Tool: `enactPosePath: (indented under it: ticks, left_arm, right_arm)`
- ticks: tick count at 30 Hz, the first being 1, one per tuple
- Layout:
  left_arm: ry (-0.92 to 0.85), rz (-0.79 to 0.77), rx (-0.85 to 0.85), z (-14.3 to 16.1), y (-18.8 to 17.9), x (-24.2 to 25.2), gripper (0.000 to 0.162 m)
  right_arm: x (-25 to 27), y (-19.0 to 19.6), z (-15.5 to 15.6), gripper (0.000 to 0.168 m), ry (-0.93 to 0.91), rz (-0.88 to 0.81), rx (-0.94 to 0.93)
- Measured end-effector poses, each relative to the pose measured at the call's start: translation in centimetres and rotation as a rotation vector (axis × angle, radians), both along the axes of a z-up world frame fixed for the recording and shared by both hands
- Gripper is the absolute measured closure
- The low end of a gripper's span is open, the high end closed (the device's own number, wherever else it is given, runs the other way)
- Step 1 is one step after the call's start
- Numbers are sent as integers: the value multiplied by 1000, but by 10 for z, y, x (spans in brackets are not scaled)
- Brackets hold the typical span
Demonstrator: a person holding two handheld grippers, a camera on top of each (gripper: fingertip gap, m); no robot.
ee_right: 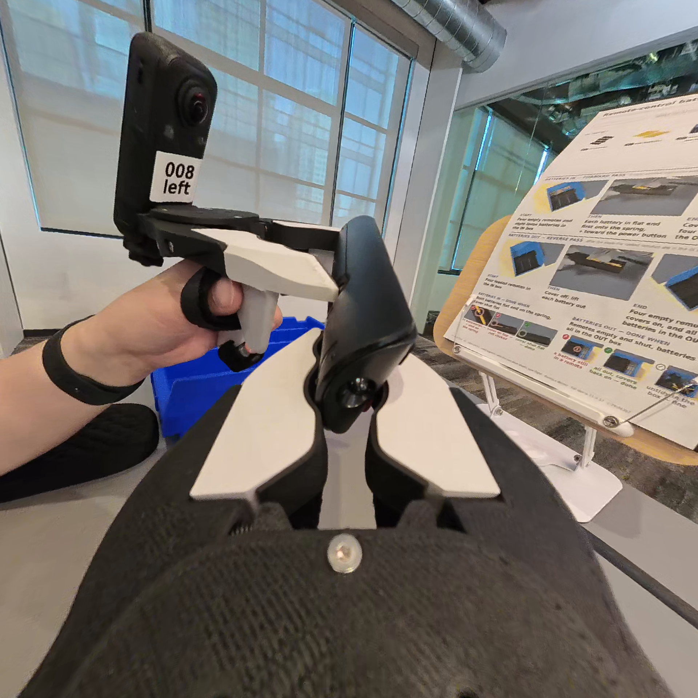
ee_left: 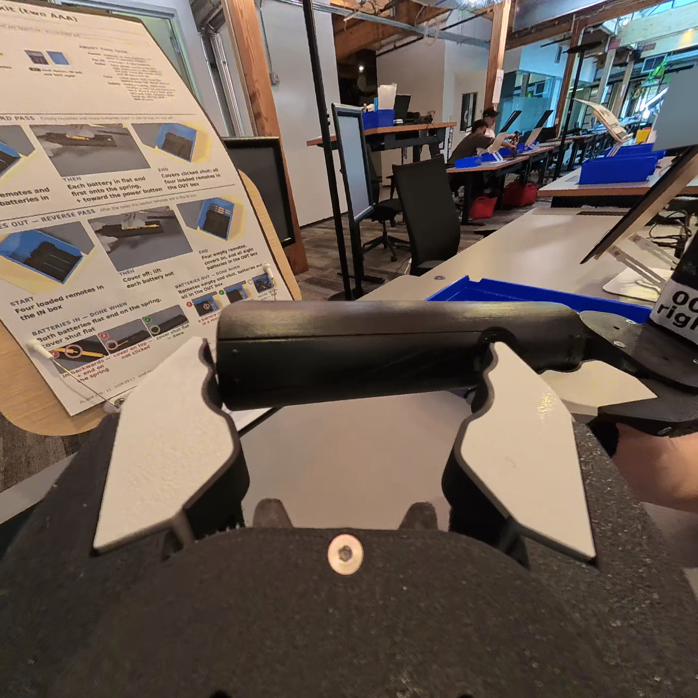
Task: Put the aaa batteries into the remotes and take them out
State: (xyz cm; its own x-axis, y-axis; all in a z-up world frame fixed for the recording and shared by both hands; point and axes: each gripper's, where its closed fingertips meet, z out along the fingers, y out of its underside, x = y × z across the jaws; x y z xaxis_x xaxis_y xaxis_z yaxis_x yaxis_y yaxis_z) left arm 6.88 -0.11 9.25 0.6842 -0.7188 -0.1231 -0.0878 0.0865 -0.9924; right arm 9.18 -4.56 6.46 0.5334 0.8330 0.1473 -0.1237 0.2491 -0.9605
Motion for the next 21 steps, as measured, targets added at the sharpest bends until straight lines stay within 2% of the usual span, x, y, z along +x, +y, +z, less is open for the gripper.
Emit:
enactPosePath:
  ticks: [7,21]
  left_arm:
    - [32,-56,6,2,-6,2,38]
    - [25,-90,3,5,-9,4,39]
  right_arm:
    - [2,-5,2,150,11,-29,60]
    - [3,-9,5,149,-21,-80,130]
